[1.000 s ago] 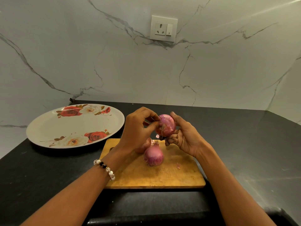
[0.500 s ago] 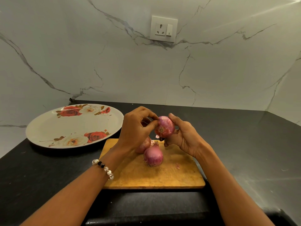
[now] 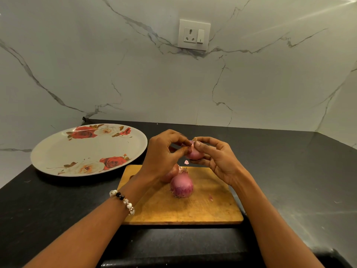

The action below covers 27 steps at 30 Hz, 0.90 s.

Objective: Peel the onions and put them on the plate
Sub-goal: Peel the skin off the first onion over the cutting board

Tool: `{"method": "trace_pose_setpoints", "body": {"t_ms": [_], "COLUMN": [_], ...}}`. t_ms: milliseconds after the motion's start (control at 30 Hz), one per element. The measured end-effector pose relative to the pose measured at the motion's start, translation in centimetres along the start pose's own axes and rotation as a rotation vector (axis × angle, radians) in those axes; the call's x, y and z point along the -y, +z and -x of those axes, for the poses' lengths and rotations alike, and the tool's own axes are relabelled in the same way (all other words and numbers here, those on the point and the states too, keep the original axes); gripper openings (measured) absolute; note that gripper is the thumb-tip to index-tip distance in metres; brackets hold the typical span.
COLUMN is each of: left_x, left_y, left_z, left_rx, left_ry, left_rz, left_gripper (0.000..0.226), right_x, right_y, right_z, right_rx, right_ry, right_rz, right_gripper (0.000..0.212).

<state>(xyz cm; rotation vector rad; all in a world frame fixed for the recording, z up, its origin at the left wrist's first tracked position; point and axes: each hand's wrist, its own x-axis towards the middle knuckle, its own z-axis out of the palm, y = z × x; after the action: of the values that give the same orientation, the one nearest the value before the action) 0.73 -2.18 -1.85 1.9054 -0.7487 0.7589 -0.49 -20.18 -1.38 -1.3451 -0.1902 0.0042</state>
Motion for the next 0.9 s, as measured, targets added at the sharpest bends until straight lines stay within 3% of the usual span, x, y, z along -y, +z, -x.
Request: {"method": "trace_pose_setpoints", "body": {"t_ms": [900], "left_x": [0.18], "left_y": [0.29], "left_z": [0.19], "left_rx": [0.008], "left_ry": [-0.021], "left_rz": [-0.102], "left_gripper": [0.017], "right_x": [-0.66], "right_y": [-0.31], "right_z": [-0.49], "right_rx": [0.036], "right_ry": [-0.129], "right_rz": [0.115], "right_gripper": [0.042]}}
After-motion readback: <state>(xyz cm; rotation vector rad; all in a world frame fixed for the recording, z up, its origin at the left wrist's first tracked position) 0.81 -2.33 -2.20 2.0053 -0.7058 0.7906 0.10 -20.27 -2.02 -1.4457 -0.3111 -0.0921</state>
